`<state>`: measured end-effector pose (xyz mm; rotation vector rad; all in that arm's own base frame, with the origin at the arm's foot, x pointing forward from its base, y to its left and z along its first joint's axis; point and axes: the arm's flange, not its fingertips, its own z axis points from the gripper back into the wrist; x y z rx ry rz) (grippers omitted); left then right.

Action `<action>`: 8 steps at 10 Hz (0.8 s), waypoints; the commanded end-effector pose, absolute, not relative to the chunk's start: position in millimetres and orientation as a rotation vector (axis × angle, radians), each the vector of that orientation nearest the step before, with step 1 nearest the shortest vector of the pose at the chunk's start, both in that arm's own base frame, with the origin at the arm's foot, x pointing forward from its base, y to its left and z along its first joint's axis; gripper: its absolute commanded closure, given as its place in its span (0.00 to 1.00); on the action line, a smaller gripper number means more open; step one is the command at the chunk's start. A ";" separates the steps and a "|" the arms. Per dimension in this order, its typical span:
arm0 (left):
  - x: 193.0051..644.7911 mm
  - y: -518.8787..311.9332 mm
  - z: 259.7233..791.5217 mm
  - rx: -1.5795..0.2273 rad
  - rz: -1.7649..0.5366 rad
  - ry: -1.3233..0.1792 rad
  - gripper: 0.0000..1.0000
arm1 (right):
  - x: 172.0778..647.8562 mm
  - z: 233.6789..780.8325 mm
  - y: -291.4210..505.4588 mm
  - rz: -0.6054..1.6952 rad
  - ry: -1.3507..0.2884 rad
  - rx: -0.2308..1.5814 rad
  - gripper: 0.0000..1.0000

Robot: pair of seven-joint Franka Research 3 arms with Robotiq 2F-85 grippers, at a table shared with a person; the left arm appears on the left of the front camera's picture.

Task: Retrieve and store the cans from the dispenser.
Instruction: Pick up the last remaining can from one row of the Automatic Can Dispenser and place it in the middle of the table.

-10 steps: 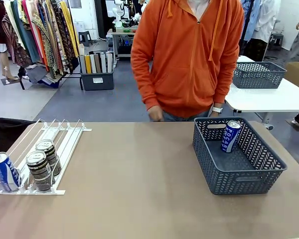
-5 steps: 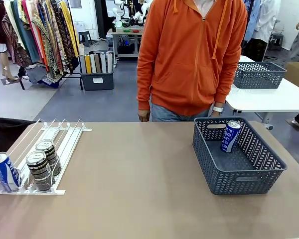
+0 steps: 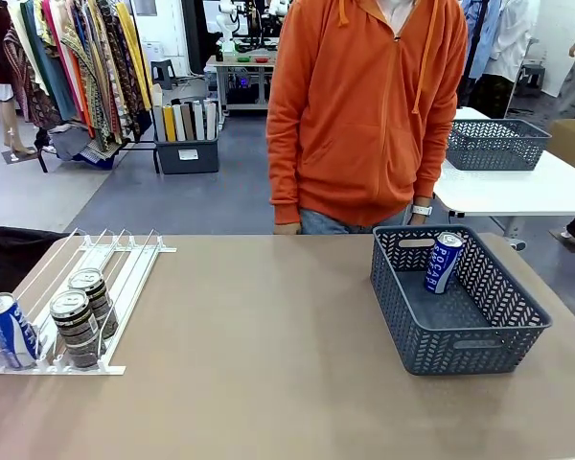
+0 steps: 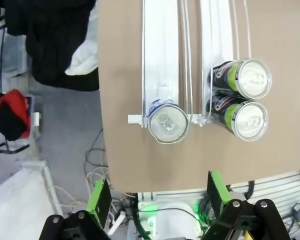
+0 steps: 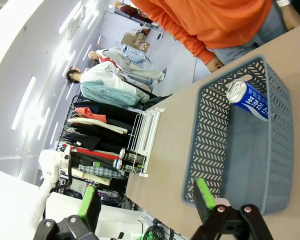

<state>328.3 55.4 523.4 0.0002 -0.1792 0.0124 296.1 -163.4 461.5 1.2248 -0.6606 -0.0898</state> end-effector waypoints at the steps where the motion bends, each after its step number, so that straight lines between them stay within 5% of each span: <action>1: 329.1 54.2 522.3 0.014 0.014 -0.174 0.00 | 299.4 463.8 -161.5 -0.089 -0.690 1.244 0.00; 8: 367.0 36.7 426.3 -0.015 0.068 -0.127 0.00 | 299.4 463.8 -161.5 -0.089 -0.690 1.244 0.00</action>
